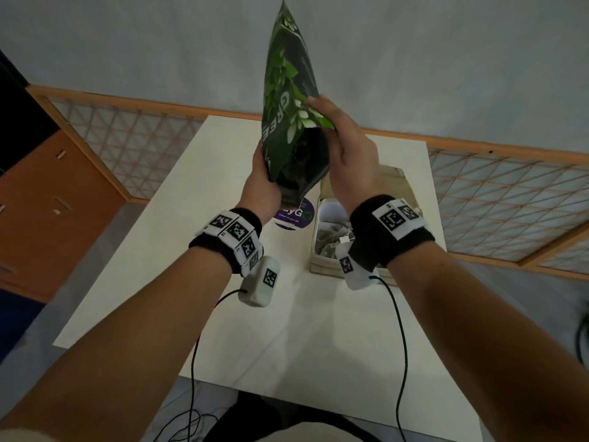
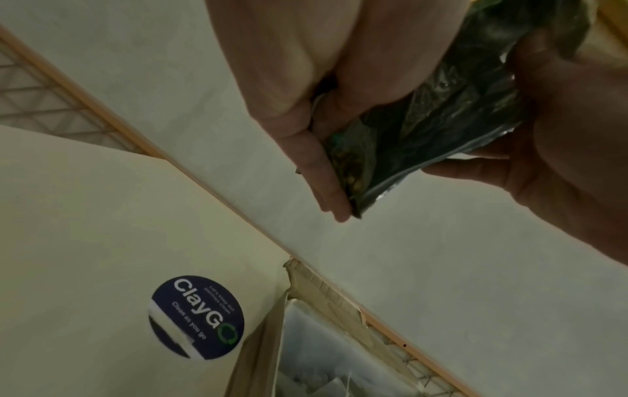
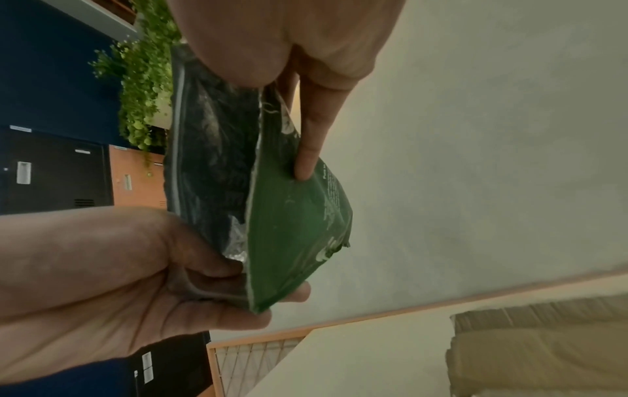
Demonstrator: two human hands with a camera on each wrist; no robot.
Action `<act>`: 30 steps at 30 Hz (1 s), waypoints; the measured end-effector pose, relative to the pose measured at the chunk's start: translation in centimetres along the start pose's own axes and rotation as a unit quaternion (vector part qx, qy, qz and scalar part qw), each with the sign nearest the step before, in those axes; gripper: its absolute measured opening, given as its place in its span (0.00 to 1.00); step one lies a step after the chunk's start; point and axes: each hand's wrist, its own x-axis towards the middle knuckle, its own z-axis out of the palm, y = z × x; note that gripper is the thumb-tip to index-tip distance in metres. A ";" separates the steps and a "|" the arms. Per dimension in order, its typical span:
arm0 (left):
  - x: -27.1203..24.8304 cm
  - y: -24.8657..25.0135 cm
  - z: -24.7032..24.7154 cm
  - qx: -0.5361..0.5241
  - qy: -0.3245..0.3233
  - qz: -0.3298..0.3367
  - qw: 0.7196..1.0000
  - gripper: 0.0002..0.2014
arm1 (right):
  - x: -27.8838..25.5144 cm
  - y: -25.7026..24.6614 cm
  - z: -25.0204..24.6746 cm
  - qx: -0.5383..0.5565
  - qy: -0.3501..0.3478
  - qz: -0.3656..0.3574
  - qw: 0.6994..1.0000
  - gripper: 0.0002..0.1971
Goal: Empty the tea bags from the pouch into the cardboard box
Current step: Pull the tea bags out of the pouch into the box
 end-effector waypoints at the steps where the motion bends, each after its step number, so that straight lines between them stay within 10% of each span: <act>1: -0.1 0.3 -0.1 -0.021 0.000 0.002 1.000 0.44 | 0.0 -0.4 -0.3 0.002 0.011 -0.018 1.000 0.20; 13: 0.2 0.0 0.3 -0.072 -0.030 -0.064 0.995 0.31 | 0.5 2.1 -0.1 -0.037 0.017 -0.018 0.999 0.18; 17: 0.9 -0.8 -0.5 -0.122 -0.107 -0.085 0.983 0.48 | 1.1 2.2 -0.9 -0.028 0.036 -0.005 0.999 0.18; 30: 1.3 1.8 -1.1 -0.293 -0.212 -0.183 0.914 0.46 | 1.5 2.4 -1.7 -0.008 -0.071 -0.068 0.995 0.18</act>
